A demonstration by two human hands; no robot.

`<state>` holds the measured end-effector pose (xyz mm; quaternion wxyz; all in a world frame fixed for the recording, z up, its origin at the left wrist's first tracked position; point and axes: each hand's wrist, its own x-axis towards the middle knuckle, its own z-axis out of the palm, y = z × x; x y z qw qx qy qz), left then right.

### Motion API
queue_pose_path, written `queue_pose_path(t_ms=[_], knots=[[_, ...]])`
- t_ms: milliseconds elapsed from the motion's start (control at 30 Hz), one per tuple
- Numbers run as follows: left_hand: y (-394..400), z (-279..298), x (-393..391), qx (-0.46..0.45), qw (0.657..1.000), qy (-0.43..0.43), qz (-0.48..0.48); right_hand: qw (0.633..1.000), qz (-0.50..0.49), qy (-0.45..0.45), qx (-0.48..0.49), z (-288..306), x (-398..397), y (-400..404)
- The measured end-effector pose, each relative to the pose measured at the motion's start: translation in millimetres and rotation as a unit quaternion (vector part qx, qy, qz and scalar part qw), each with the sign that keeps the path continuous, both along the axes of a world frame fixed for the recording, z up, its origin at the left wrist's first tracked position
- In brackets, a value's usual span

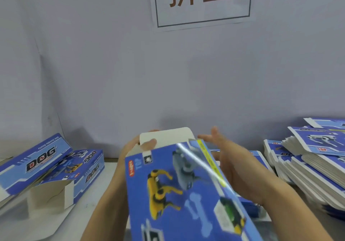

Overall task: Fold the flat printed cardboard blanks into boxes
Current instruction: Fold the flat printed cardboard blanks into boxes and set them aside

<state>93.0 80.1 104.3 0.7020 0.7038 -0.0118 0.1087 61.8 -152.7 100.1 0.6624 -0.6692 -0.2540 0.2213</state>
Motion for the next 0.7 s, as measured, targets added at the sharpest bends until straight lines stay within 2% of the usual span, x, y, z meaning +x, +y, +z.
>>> queue_pose_path(t_ms=[33, 100, 167, 367, 700], knots=[[-1, -1, 4, 0.006, 1.000, -0.002, -0.004, 0.998, -0.017, 0.044, 0.049, 10, -6, 10], [-6, -3, 7, 0.008, 0.999, 0.000, -0.039, 0.990, -0.122, -0.011, 0.068, 1, 6, 10], [-17, -6, 4, 0.043, 0.997, -0.011, -0.065, 0.976, -0.209, -0.057, 0.037, -7, 16, 11], [-26, -19, -4, 0.041, 0.994, -0.047, -0.093, 0.942, -0.323, -0.079, 0.041, -12, 23, 8], [-26, -19, -5, 0.041, 0.989, -0.076, -0.117, 0.936, -0.332, -0.079, 0.082, -10, 22, 10]])
